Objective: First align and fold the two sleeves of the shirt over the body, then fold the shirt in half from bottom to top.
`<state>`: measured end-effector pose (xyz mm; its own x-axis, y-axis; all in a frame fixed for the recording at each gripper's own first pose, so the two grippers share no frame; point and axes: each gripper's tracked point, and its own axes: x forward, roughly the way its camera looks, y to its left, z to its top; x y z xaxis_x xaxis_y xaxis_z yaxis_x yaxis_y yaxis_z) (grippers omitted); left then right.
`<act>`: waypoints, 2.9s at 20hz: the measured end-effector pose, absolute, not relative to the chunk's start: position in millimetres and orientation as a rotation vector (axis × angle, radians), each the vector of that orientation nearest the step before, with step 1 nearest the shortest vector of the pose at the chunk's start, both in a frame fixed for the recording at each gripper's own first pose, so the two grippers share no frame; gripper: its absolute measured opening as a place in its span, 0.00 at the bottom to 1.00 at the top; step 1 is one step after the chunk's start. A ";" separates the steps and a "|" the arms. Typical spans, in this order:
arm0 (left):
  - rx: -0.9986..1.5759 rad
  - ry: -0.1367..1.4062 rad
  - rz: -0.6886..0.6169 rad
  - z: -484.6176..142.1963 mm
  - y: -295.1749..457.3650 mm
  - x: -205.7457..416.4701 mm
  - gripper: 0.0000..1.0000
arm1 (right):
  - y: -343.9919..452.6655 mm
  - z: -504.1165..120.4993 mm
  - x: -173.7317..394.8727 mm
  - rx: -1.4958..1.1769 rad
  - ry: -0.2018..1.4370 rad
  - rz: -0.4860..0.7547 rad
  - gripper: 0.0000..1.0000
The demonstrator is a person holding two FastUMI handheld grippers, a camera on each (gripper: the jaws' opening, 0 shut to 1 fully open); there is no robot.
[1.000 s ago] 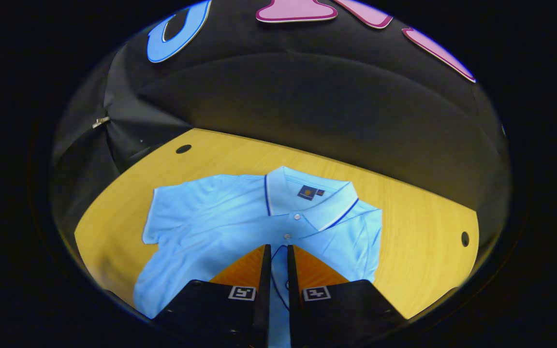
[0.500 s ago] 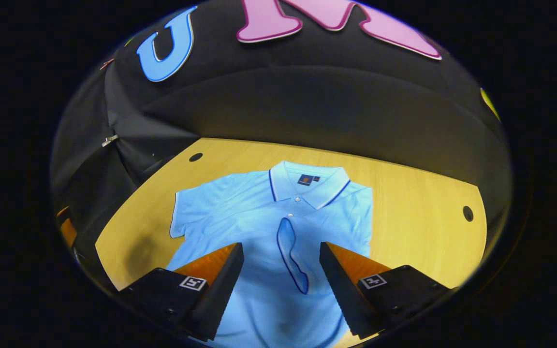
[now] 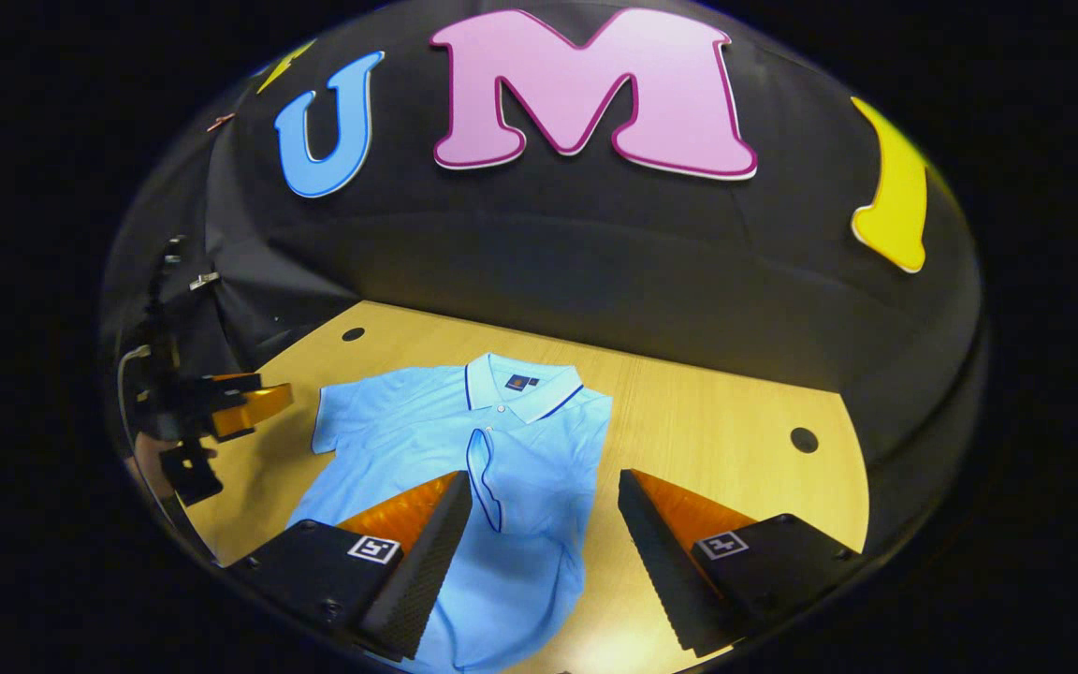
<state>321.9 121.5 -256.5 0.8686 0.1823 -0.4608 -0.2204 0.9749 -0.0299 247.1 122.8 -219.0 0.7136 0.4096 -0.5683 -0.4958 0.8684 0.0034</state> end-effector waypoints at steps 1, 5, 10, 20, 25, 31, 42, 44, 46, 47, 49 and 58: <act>-0.070 0.497 0.222 -267.9 131.9 333.3 0.99 | 117.4 -215.4 239.8 -0.169 0.577 0.506 0.99; -0.105 0.556 0.241 -301.3 159.8 371.9 0.99 | 94.9 -214.3 209.3 -0.166 0.586 0.495 0.98; -0.110 0.652 0.256 -342.9 178.7 389.9 1.00 | 57.1 -222.9 185.9 -0.125 0.642 0.427 0.98; -0.073 0.665 0.150 -342.4 146.2 402.2 0.25 | 4.6 -238.8 180.2 -0.014 0.688 0.236 0.99; -0.081 0.669 0.158 -338.5 142.7 400.0 0.06 | -3.8 -243.1 173.6 -0.015 0.680 0.219 0.99; -0.047 0.620 0.096 -298.2 119.0 408.5 0.06 | -14.0 -247.7 163.7 0.014 0.693 0.193 0.99; -0.130 0.519 -0.208 -228.8 -41.4 427.7 0.06 | -21.6 -242.7 145.6 0.040 0.686 0.153 0.99; -0.164 0.533 -0.255 -232.0 -69.4 423.0 0.06 | -22.4 -244.1 144.2 0.044 0.684 0.143 0.98; -0.188 0.545 -0.275 -232.6 -88.2 416.5 0.10 | -21.1 -243.8 134.9 0.063 0.693 0.136 0.99; -0.208 0.543 -0.292 -229.3 -98.1 411.5 0.27 | -20.0 -243.1 129.2 0.073 0.695 0.133 0.99; -0.240 0.530 -0.311 -223.4 -107.4 400.8 0.63 | -15.0 -244.9 117.2 0.084 0.699 0.128 0.99; -0.111 0.453 -0.179 -176.6 -26.0 268.2 0.97 | 26.4 -259.7 42.1 0.139 0.766 0.132 0.98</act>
